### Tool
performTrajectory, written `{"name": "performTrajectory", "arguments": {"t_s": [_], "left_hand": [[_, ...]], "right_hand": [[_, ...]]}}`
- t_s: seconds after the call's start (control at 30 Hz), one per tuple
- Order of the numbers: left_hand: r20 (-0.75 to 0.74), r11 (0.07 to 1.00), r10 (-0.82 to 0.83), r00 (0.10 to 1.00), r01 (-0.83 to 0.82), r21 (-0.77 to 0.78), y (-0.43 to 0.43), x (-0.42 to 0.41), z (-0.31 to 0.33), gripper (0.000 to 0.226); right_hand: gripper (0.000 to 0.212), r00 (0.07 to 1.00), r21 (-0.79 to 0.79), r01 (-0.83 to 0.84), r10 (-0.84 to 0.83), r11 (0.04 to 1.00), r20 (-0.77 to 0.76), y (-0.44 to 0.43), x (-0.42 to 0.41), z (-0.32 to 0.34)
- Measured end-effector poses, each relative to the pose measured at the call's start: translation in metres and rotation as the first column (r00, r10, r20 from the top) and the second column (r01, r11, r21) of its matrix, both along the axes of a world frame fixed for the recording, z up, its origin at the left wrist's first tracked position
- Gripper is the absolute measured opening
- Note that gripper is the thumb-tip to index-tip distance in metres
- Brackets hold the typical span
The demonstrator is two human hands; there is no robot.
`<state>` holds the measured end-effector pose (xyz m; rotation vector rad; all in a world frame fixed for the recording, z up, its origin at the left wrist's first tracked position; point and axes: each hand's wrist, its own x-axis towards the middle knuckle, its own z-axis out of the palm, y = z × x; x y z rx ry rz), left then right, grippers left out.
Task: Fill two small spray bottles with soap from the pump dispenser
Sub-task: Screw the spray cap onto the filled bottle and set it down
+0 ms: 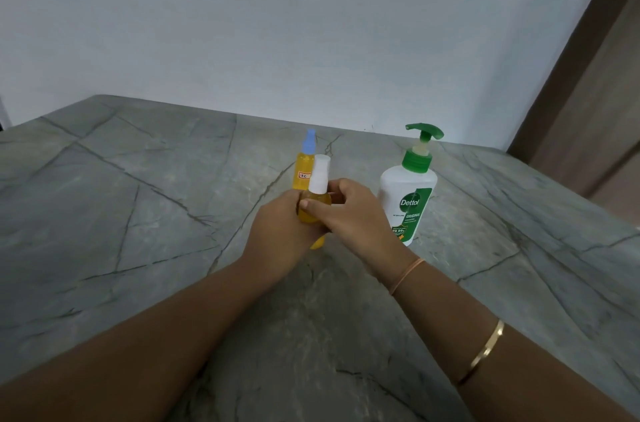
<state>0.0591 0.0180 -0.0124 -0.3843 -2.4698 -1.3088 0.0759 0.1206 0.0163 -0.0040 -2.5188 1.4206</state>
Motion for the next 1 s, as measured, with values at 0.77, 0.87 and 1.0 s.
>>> {"name": "performTrajectory", "arguments": {"t_s": [0.77,0.87,1.0], "left_hand": [[0.03,0.967,0.046,0.998,-0.052,0.249,-0.061,-0.068,-0.004,0.049],[0.015,0.974,0.053,0.999,-0.054,0.219,-0.061,-0.074,-0.006,0.051],[0.031,0.981,0.054,0.998,-0.059,0.187,-0.062,-0.082,-0.01,0.046]], "right_hand": [[0.02,0.988,0.229,0.053,-0.018,0.972,-0.154,-0.06,-0.095,0.015],[0.022,0.986,0.224,0.078,-0.042,0.971,-0.161,-0.063,-0.106,0.014],[0.024,0.989,0.228,0.082,-0.05,0.97,-0.14,-0.063,-0.113,0.009]]}}
